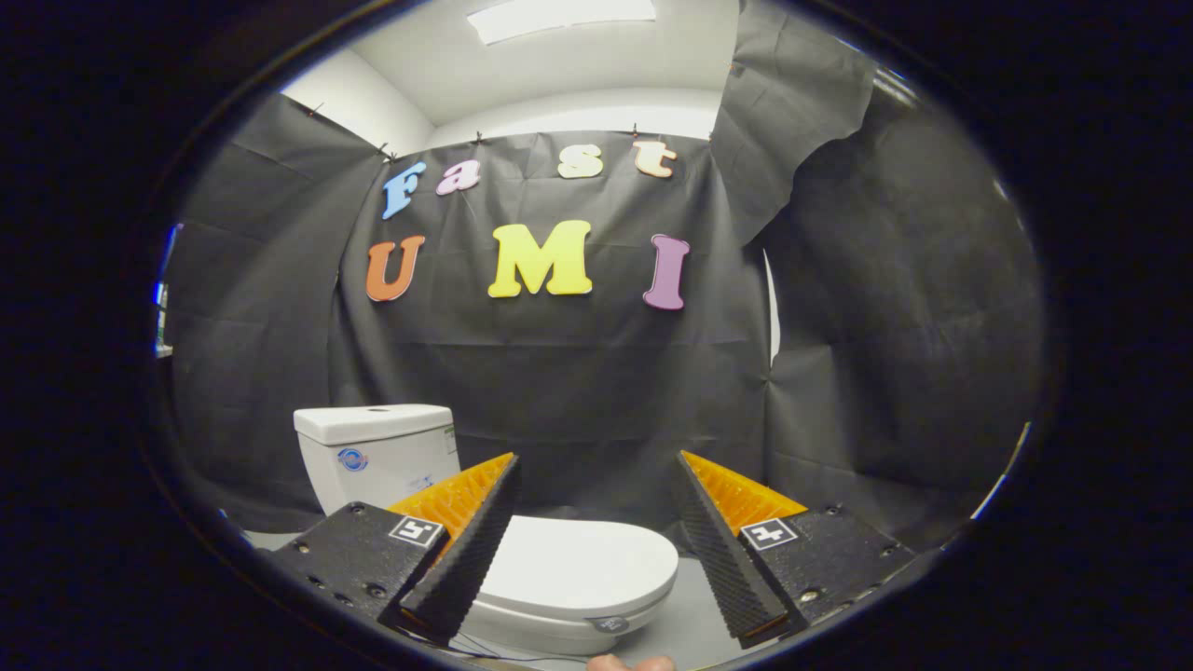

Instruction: Open the toilet lid.

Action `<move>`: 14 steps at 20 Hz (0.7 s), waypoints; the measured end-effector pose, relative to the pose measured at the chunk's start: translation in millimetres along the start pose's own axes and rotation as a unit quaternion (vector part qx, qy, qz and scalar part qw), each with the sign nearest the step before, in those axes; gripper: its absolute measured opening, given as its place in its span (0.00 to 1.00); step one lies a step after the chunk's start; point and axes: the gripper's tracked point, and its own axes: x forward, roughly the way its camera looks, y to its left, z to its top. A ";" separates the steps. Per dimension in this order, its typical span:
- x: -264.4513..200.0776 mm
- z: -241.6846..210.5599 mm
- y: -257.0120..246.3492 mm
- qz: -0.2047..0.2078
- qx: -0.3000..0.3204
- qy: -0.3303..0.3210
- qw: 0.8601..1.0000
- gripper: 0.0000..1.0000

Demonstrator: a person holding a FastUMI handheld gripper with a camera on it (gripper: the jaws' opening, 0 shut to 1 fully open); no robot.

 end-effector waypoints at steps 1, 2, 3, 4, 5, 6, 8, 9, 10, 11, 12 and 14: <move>-0.1 0.1 -1.2 -0.002 0.001 0.002 1.000 1.00; 0.4 0.2 -3.1 -0.005 0.003 0.001 1.000 1.00; 0.5 0.9 -5.4 -0.009 0.004 0.001 1.000 1.00; 0.7 0.3 -6.5 -0.012 0.005 0.002 1.000 1.00; 0.8 -2.1 -6.3 -0.013 0.007 0.005 1.000 1.00; 0.7 -2.0 -5.5 -0.012 0.009 0.008 1.000 1.00; -0.1 -1.9 -2.9 -0.009 0.008 0.006 1.000 1.00; -0.3 -0.1 -1.9 -0.009 0.007 0.002 1.000 1.00; -1.1 1.6 -2.3 -0.011 0.007 -0.001 1.000 1.00; -0.3 0.3 -2.5 -0.013 0.008 -0.001 1.000 1.00; 0.0 -1.7 -3.5 -0.019 0.011 0.002 1.000 1.00; 2.5 -3.7 -9.4 -0.033 0.019 0.006 0.999 1.00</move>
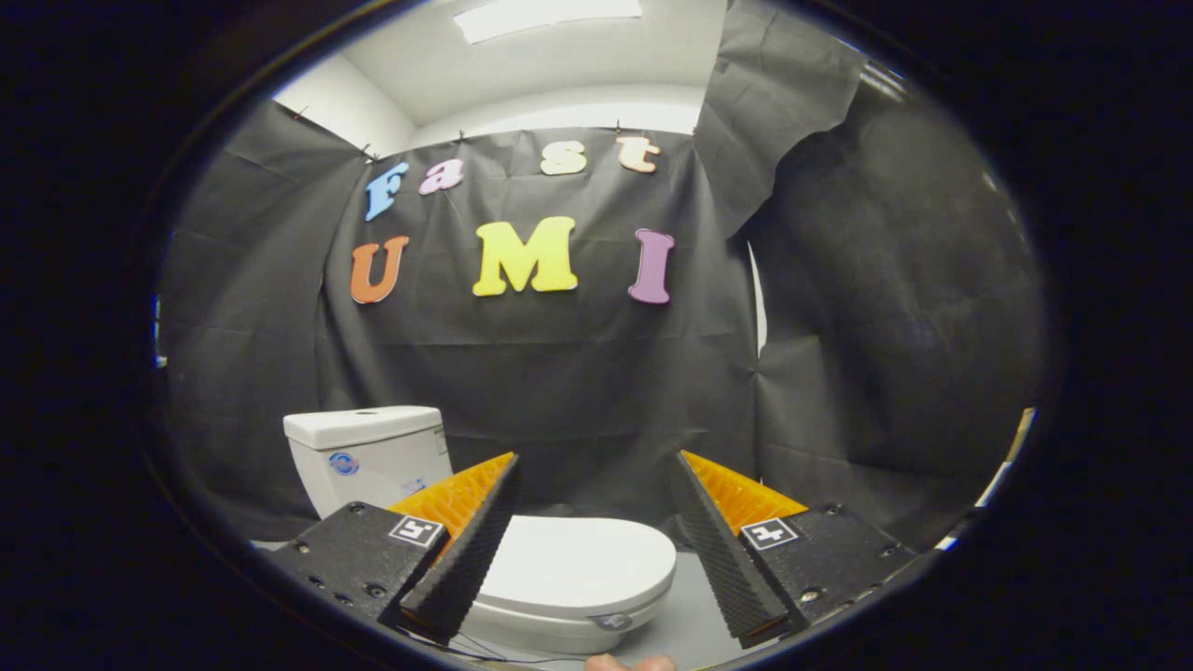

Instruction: Open the toilet lid.

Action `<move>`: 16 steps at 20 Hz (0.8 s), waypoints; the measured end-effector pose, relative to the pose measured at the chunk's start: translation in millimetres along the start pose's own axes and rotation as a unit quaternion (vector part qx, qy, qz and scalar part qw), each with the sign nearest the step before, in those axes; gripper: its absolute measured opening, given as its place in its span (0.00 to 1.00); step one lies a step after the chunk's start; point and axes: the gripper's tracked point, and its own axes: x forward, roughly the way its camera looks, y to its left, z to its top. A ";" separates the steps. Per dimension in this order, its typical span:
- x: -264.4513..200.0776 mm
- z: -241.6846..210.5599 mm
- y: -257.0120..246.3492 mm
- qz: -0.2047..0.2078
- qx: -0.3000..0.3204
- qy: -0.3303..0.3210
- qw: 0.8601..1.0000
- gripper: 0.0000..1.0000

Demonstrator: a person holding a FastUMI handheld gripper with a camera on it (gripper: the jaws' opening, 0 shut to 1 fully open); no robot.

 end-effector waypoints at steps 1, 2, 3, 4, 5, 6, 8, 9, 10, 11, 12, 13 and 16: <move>1.4 -2.3 -1.2 -0.004 0.004 0.005 1.000 1.00; 2.2 -5.5 -2.7 -0.008 0.008 0.011 1.000 1.00; 4.0 -10.2 -5.2 -0.011 0.013 0.018 1.000 1.00; 5.1 -12.9 -7.4 -0.014 0.017 0.025 0.999 1.00; 7.0 -19.0 -10.4 -0.018 0.024 0.038 0.999 1.00; 8.0 -24.6 -12.7 -0.020 0.031 0.048 0.998 1.00; 10.4 -33.8 -16.4 -0.024 0.046 0.073 0.996 1.00; 11.7 -37.4 -18.2 -0.025 0.053 0.083 0.995 1.00; 13.7 -38.9 -18.6 -0.026 0.061 0.088 0.994 1.00; 13.8 -40.5 -19.1 -0.026 0.068 0.094 0.993 1.00; 16.4 -44.3 -18.0 -0.025 0.073 0.103 0.992 1.00; 19.3 -48.6 -16.4 -0.025 0.078 0.111 0.991 1.00; 26.0 -56.9 -8.9 -0.013 0.096 0.131 0.987 1.00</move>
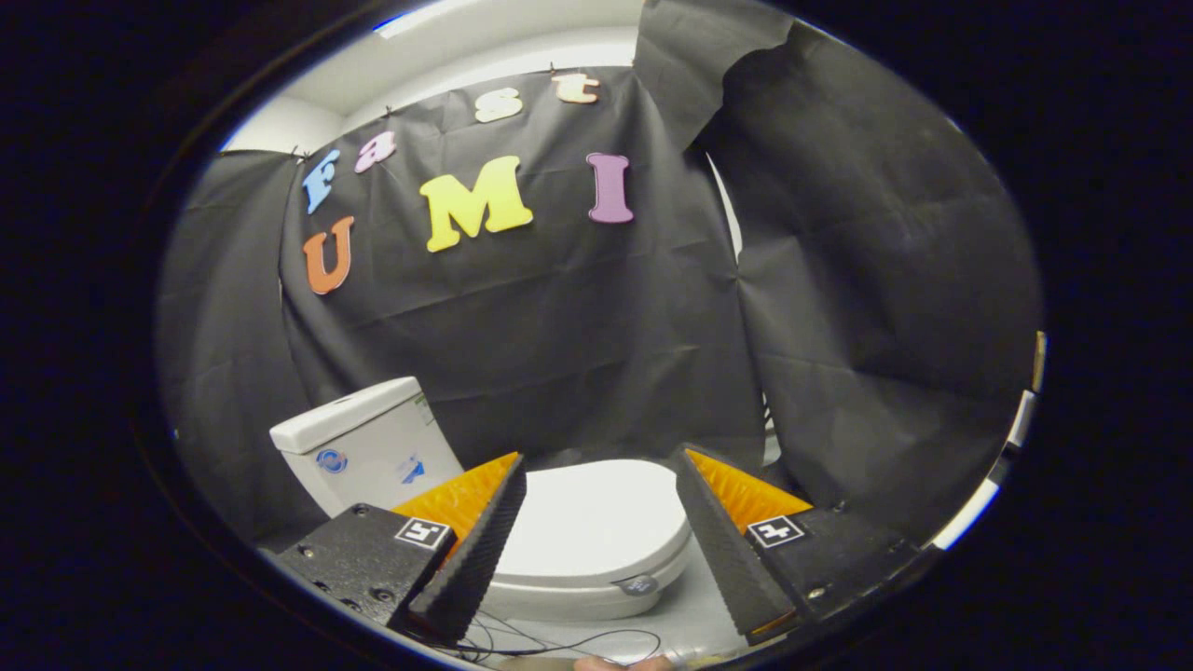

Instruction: Open the toilet lid.

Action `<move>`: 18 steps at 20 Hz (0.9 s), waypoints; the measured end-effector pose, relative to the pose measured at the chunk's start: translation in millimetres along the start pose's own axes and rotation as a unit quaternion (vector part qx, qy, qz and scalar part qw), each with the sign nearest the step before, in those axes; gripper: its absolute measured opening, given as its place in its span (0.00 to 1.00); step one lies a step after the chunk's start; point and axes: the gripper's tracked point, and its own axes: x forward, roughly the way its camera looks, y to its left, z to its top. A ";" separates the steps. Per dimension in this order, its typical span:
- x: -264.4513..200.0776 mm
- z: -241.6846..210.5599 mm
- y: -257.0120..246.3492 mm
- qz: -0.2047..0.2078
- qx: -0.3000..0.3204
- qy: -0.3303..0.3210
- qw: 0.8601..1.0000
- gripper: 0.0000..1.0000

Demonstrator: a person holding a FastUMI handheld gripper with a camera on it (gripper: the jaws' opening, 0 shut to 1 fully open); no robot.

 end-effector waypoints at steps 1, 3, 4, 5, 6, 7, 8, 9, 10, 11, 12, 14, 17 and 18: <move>4.1 -5.0 3.2 0.006 0.007 0.010 1.000 1.00; 15.9 -17.6 5.3 0.011 0.027 0.037 0.999 1.00; 21.2 -26.5 5.1 0.009 0.033 0.057 0.998 1.00; 24.2 -33.9 4.6 0.008 0.037 0.068 0.997 1.00; 27.1 -36.0 4.0 0.008 0.039 0.072 0.997 1.00; 30.5 -39.4 4.2 0.007 0.039 0.077 0.996 1.00; 34.2 -43.9 4.0 0.006 0.037 0.084 0.996 1.00; 38.1 -48.7 2.6 0.003 0.038 0.090 0.995 1.00; 42.1 -53.3 1.4 0.002 0.041 0.100 0.994 1.00; 44.3 -60.4 0.3 -0.002 0.046 0.114 0.992 1.00; 46.9 -66.8 0.3 0.001 0.052 0.127 0.991 1.00; 51.1 -81.3 4.1 0.007 0.067 0.155 0.986 1.00; 59.0 -108.0 -1.0 0.004 0.101 0.200 0.975 1.00; 63.0 -115.4 -4.4 -0.001 0.115 0.214 0.970 1.00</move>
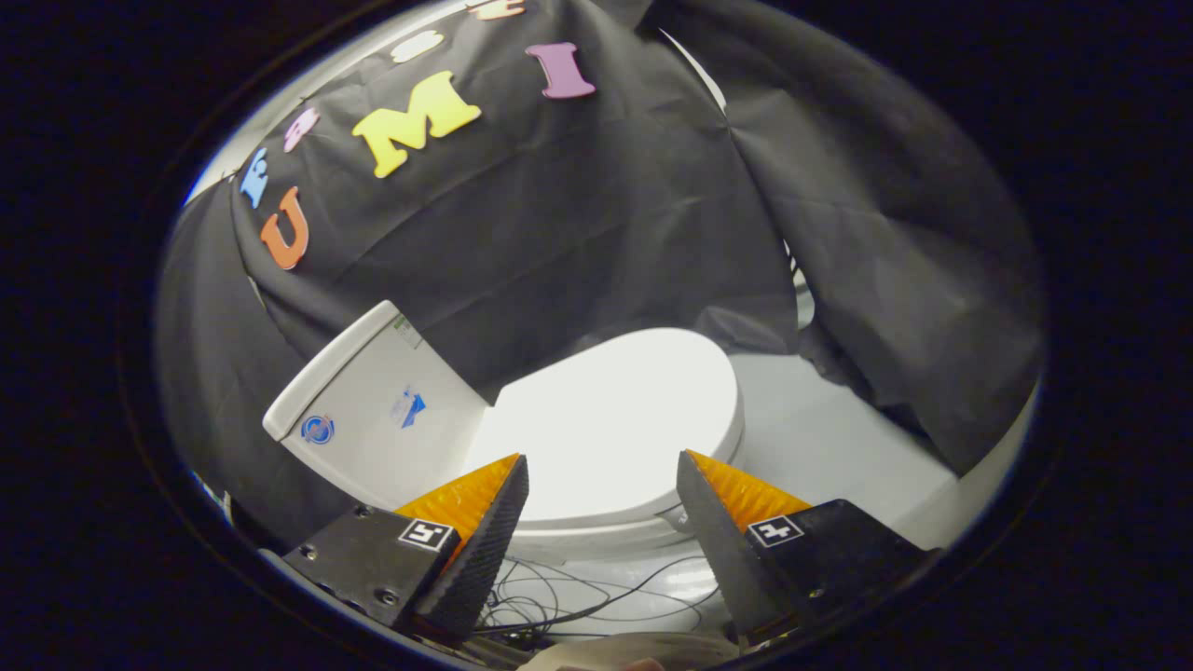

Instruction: Open the toilet lid.

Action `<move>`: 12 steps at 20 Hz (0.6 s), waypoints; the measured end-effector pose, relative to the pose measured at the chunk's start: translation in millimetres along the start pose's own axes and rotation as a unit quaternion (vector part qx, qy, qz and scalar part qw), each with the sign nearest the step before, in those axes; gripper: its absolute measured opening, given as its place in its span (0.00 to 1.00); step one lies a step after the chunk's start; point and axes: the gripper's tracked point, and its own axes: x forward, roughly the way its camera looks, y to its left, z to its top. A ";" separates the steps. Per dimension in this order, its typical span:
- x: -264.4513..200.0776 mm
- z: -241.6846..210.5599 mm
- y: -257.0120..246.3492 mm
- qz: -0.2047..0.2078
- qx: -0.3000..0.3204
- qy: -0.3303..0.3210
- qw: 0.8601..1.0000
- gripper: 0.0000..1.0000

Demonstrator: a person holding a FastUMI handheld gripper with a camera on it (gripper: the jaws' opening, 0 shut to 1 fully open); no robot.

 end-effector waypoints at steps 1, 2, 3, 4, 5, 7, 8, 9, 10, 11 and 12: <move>6.5 -5.3 -5.3 -0.003 0.015 0.014 1.000 0.99; 13.8 -10.4 -11.6 -0.006 0.031 0.028 0.999 0.99; 20.7 -18.4 -18.1 -0.008 0.046 0.043 0.998 0.99; 28.0 -24.7 -25.5 -0.012 0.061 0.056 0.997 0.99; 35.3 -31.8 -32.8 -0.015 0.075 0.069 0.995 0.99; 47.1 -45.9 -43.5 -0.018 0.103 0.096 0.990 0.99; 52.6 -53.0 -48.1 -0.019 0.117 0.112 0.987 0.98; 57.2 -61.7 -50.4 -0.019 0.133 0.127 0.983 0.98; 61.7 -66.3 -54.3 -0.020 0.148 0.133 0.980 0.97; 65.5 -69.4 -59.4 -0.026 0.158 0.135 0.978 0.97; 68.2 -73.3 -66.9 -0.033 0.167 0.136 0.976 0.96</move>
